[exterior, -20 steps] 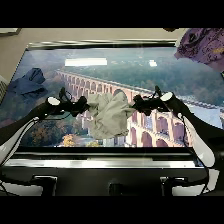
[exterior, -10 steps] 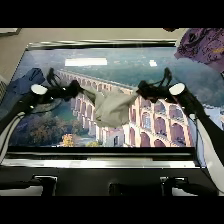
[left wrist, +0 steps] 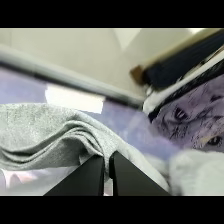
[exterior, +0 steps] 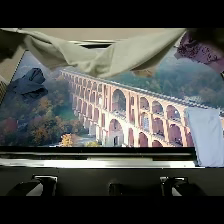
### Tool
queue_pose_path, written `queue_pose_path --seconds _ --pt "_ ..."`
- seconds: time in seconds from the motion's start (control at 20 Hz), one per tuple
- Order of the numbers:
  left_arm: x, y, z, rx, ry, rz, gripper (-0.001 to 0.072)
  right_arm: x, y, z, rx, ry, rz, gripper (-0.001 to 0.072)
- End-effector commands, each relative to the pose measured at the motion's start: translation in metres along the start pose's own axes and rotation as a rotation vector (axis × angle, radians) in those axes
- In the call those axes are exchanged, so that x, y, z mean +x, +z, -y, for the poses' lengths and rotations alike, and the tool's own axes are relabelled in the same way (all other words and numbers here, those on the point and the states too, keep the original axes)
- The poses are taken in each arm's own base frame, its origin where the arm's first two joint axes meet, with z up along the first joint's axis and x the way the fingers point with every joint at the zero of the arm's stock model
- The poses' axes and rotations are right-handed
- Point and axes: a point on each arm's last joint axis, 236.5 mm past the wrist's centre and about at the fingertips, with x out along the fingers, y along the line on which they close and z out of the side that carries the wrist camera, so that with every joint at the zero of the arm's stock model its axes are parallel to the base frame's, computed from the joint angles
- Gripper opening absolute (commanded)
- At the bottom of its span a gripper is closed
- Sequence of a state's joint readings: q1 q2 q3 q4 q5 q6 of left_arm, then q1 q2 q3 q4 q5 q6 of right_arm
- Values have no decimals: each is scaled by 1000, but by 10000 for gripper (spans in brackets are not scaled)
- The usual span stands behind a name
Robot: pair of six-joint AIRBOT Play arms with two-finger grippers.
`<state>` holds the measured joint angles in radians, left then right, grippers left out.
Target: Fold the clothes and pants, and hang the long-sleeved shirts on hangers.
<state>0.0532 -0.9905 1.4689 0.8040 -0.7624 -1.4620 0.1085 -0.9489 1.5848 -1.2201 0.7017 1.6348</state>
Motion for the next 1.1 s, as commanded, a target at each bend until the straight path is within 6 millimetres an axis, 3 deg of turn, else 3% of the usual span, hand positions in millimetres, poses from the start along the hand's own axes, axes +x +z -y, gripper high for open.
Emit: queue_pose_path --seconds 0.0,0.1,0.2,0.3,0.4,0.45,0.6,0.8,0.95,1.05 --pt "-84 35 52 97 -5 135 11 -102 73 -21 -112 -53 212 34" --pt "-121 35 55 93 69 160 11 -142 87 -23 -120 -88 271 34" --pt "-152 30 35 69 209 164 11 -168 91 -20 -107 -122 294 34" --pt "-166 14 2 0 360 110 11 -165 82 -13 -64 -143 257 34" --pt "-155 -19 -30 -46 460 -33 11 -125 47 7 20 -187 106 34" --pt "-142 -40 -49 -73 498 -118 11 -98 19 23 62 -227 -5 34" --pt "-97 -118 -122 -147 619 -390 12 -14 -102 86 138 -391 -434 35" --pt "-49 -233 -224 -246 771 -673 13 70 -263 159 197 -528 -838 35" --pt "-12 -284 -278 -281 813 -739 13 116 -359 185 292 -526 -955 35" --pt "8 -306 -304 -288 824 -741 13 139 -397 184 388 -491 -967 35"
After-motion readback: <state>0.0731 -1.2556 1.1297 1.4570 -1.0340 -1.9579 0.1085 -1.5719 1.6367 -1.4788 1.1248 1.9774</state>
